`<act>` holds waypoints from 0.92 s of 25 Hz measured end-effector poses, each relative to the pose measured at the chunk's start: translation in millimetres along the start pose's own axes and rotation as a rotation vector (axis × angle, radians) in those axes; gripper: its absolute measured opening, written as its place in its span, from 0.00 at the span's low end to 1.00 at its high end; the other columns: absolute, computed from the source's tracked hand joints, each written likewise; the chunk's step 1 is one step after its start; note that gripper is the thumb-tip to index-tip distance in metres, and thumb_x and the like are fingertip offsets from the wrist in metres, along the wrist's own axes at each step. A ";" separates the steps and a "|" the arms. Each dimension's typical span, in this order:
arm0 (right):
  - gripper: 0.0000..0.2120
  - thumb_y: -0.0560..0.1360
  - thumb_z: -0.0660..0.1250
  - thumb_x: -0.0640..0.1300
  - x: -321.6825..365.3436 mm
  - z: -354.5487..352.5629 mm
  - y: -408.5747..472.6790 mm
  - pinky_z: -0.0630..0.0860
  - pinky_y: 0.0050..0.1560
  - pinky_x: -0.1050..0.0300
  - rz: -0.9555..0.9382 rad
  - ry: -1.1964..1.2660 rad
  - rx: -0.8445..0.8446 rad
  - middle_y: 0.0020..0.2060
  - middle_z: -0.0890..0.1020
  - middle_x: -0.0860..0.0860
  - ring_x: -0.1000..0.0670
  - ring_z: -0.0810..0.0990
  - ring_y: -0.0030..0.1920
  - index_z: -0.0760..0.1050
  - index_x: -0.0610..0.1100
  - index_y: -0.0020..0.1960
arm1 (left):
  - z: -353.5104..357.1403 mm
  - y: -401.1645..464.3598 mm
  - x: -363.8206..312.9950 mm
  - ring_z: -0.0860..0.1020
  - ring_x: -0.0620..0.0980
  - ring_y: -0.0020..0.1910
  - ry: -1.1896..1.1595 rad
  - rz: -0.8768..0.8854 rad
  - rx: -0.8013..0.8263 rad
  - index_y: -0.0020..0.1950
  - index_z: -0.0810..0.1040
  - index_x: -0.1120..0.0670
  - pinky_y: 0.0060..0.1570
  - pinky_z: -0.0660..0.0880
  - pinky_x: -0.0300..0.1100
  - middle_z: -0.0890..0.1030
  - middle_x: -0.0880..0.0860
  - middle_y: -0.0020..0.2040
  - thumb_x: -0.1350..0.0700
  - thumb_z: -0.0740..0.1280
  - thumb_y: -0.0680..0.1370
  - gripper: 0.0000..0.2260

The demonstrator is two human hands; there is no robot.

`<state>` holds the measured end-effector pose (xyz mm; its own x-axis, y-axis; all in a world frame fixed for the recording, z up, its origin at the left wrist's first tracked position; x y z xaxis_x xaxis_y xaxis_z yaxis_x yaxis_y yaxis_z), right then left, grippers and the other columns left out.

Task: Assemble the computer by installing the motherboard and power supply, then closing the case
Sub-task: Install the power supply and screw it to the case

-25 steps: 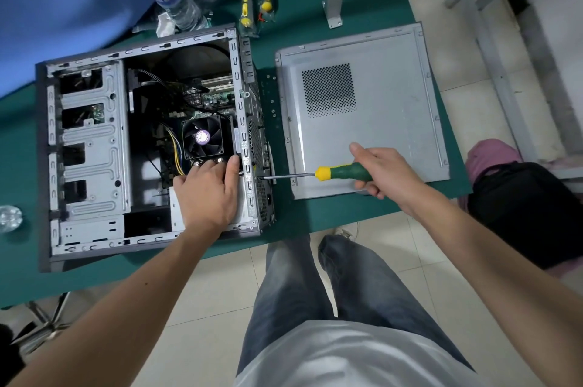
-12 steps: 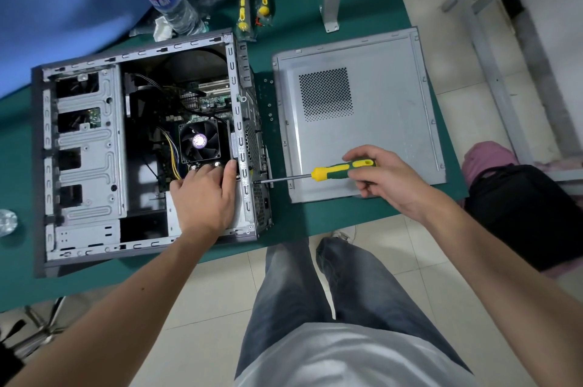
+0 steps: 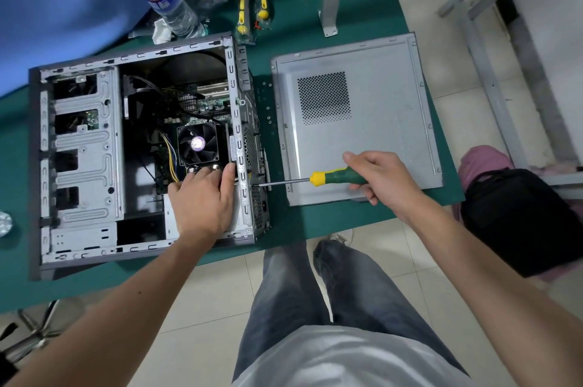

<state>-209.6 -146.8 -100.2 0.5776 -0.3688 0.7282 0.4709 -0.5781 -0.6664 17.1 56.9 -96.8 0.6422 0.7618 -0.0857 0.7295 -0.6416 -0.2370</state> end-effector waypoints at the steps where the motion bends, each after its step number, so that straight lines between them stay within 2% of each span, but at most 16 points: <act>1: 0.18 0.77 0.66 0.59 0.3 2.1 0.8 0.70 0.24 0.61 0.020 -0.072 -0.015 0.31 0.82 0.47 0.54 0.73 0.24 0.77 0.45 0.39 | 0.1 -0.1 0.2 0.72 0.54 0.40 -0.001 -0.001 0.000 0.35 0.76 0.52 0.49 0.62 0.51 0.72 0.48 0.36 0.39 0.41 0.82 0.31; 3: 0.14 0.78 0.66 0.55 -0.5 2.9 1.9 0.72 0.28 0.59 0.054 0.015 0.042 0.33 0.80 0.48 0.54 0.74 0.26 0.76 0.44 0.43 | -0.2 -0.4 -0.1 0.71 0.53 0.40 -0.003 0.001 -0.005 0.35 0.76 0.52 0.48 0.61 0.50 0.72 0.47 0.36 0.39 0.42 0.82 0.31; 5: 0.01 0.77 0.69 0.42 0.0 -1.7 1.6 0.74 0.32 0.58 0.054 0.268 0.137 0.36 0.78 0.49 0.53 0.74 0.29 0.77 0.45 0.47 | -0.4 -0.2 -0.5 0.69 0.52 0.39 -0.005 0.000 -0.014 0.35 0.76 0.52 0.48 0.60 0.50 0.71 0.47 0.35 0.39 0.42 0.82 0.31; 6: 0.03 0.76 0.70 0.38 0.4 -4.7 0.7 0.74 0.33 0.58 0.030 0.312 0.146 0.35 0.78 0.50 0.53 0.74 0.29 0.78 0.44 0.48 | -0.4 0.0 -0.3 0.68 0.52 0.39 -0.005 -0.002 -0.015 0.35 0.76 0.52 0.47 0.60 0.50 0.71 0.47 0.35 0.39 0.42 0.82 0.31; 7: 0.03 0.76 0.71 0.40 0.0 -6.6 0.3 0.74 0.31 0.59 0.013 0.276 0.130 0.33 0.79 0.50 0.54 0.74 0.29 0.78 0.43 0.48 | -0.4 0.5 -0.2 0.68 0.51 0.39 -0.005 -0.003 -0.016 0.35 0.76 0.52 0.47 0.60 0.50 0.71 0.47 0.35 0.39 0.42 0.82 0.31; 10: 0.18 0.76 0.68 0.58 0.4 -2.9 -1.8 0.69 0.24 0.61 0.074 -0.011 0.052 0.29 0.80 0.48 0.54 0.72 0.24 0.79 0.41 0.46 | -0.3 0.3 -0.7 0.68 0.52 0.39 -0.011 -0.003 -0.025 0.34 0.74 0.51 0.47 0.59 0.49 0.71 0.47 0.35 0.39 0.43 0.82 0.29; 11: 0.21 0.77 0.66 0.60 0.2 -1.7 -2.0 0.69 0.24 0.61 0.098 -0.041 0.055 0.29 0.80 0.48 0.54 0.71 0.24 0.79 0.42 0.45 | -0.5 0.1 -0.7 0.69 0.52 0.39 -0.015 -0.001 -0.028 0.34 0.73 0.50 0.47 0.58 0.49 0.70 0.46 0.35 0.39 0.43 0.82 0.28; 12: 0.20 0.78 0.65 0.59 0.9 -1.1 -2.8 0.70 0.26 0.60 0.111 -0.006 0.080 0.32 0.80 0.47 0.54 0.72 0.25 0.78 0.42 0.46 | -0.8 -0.1 -0.4 0.69 0.52 0.39 -0.018 0.001 -0.029 0.34 0.72 0.49 0.47 0.58 0.49 0.70 0.46 0.35 0.39 0.43 0.82 0.27; 14: 0.09 0.79 0.67 0.48 0.2 -1.3 -4.6 0.75 0.34 0.58 0.109 0.236 0.163 0.39 0.77 0.47 0.53 0.75 0.31 0.77 0.42 0.51 | -0.7 -0.3 0.5 0.69 0.52 0.39 -0.022 0.004 -0.031 0.34 0.72 0.49 0.47 0.59 0.49 0.71 0.46 0.35 0.39 0.43 0.83 0.27; 15: 0.05 0.78 0.68 0.42 0.3 -3.0 -5.5 0.77 0.37 0.57 0.078 0.336 0.188 0.40 0.76 0.47 0.52 0.75 0.33 0.77 0.42 0.53 | -0.2 -0.1 0.8 0.70 0.53 0.39 -0.021 0.004 -0.030 0.34 0.72 0.49 0.47 0.60 0.50 0.71 0.47 0.35 0.39 0.43 0.83 0.28; 16: 0.06 0.77 0.69 0.39 0.3 -4.8 -6.3 0.78 0.38 0.57 0.043 0.358 0.180 0.39 0.76 0.46 0.51 0.75 0.33 0.78 0.41 0.54 | 0.2 0.0 1.2 0.71 0.53 0.40 -0.018 0.001 -0.028 0.34 0.73 0.49 0.47 0.61 0.50 0.71 0.47 0.35 0.39 0.43 0.83 0.28; 18: 0.09 0.77 0.70 0.46 0.0 -4.7 -5.1 0.76 0.32 0.58 0.014 0.204 0.106 0.34 0.78 0.46 0.51 0.74 0.30 0.80 0.40 0.51 | 0.8 0.6 0.9 0.71 0.53 0.40 -0.008 -0.002 -0.025 0.34 0.72 0.49 0.48 0.61 0.51 0.72 0.47 0.36 0.39 0.42 0.83 0.28; 20: 0.20 0.77 0.67 0.58 0.9 -1.4 -3.5 0.71 0.25 0.60 0.050 0.011 0.063 0.30 0.79 0.46 0.52 0.71 0.25 0.81 0.40 0.47 | 0.9 0.2 0.3 0.69 0.52 0.39 -0.004 -0.006 -0.026 0.33 0.71 0.48 0.48 0.61 0.50 0.72 0.47 0.36 0.39 0.42 0.82 0.28; 21: 0.21 0.78 0.66 0.60 1.1 -0.7 -2.6 0.70 0.25 0.61 0.075 0.008 0.075 0.30 0.79 0.47 0.52 0.71 0.25 0.80 0.40 0.46 | 0.6 0.2 -0.1 0.68 0.51 0.39 -0.007 -0.005 -0.026 0.33 0.70 0.48 0.47 0.61 0.50 0.72 0.47 0.35 0.39 0.42 0.82 0.27; 23: 0.14 0.79 0.66 0.53 -0.2 -0.7 -2.1 0.73 0.30 0.58 0.103 0.202 0.133 0.35 0.78 0.48 0.52 0.72 0.29 0.78 0.42 0.48 | 0.0 -0.4 -0.7 0.67 0.51 0.39 -0.015 -0.001 -0.025 0.33 0.69 0.48 0.47 0.61 0.50 0.71 0.47 0.35 0.39 0.42 0.82 0.26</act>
<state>-211.2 -146.1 -98.9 0.4888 -0.5660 0.6638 0.5081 -0.4339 -0.7441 16.4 56.6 -96.7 0.6378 0.7637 -0.0998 0.7360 -0.6426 -0.2130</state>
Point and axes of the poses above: each hand's wrist, its own y-axis towards the middle knuckle, its own z-axis out of the palm, x = y × z, the point moved 2 cm from there along y, towards the middle knuckle
